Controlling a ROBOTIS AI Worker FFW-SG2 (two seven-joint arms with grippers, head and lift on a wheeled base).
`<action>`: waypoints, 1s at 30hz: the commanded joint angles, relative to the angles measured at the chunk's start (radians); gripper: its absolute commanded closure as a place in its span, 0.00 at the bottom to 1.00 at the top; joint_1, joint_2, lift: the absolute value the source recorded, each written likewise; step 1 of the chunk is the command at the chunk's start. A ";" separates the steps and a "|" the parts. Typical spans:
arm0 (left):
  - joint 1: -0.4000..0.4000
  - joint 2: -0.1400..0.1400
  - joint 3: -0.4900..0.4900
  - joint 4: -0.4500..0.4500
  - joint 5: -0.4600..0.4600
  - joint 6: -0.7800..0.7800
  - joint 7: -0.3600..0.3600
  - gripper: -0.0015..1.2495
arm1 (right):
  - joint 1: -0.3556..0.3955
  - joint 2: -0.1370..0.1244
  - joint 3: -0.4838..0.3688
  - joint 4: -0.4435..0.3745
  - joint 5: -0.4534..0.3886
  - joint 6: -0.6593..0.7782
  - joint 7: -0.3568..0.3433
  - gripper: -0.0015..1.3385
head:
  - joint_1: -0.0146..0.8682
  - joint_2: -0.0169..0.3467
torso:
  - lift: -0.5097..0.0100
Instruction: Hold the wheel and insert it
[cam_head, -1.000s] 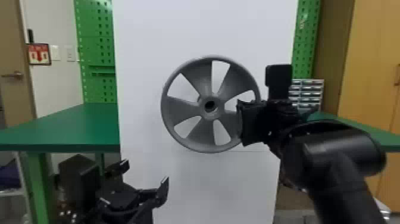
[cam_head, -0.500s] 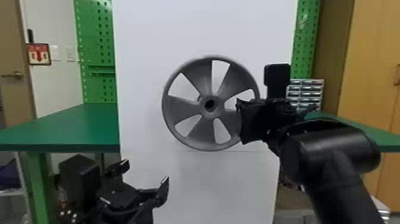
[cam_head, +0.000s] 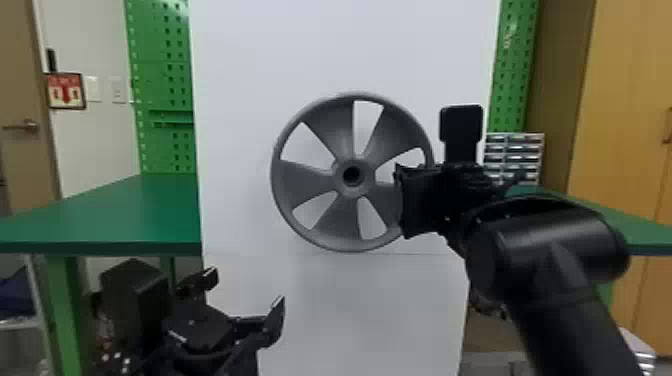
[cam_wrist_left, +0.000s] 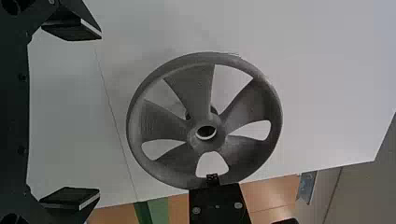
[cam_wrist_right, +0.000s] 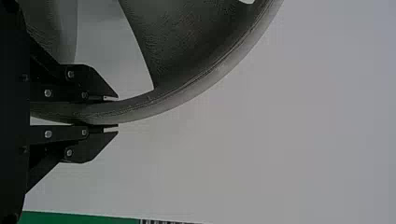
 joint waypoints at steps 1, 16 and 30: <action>-0.001 0.000 -0.002 0.002 0.000 0.000 0.000 0.08 | -0.005 0.002 0.007 0.003 0.001 -0.006 0.000 0.87 | 0.25 0.07 | 0.13; -0.006 0.000 -0.002 0.004 0.002 -0.003 0.000 0.08 | -0.025 0.002 -0.006 0.035 0.018 -0.017 0.000 0.87 | 0.25 0.07 | 0.13; -0.008 0.000 -0.005 0.008 0.003 -0.006 0.000 0.08 | -0.030 0.002 0.011 0.054 0.018 -0.023 0.000 0.87 | 0.25 0.07 | 0.13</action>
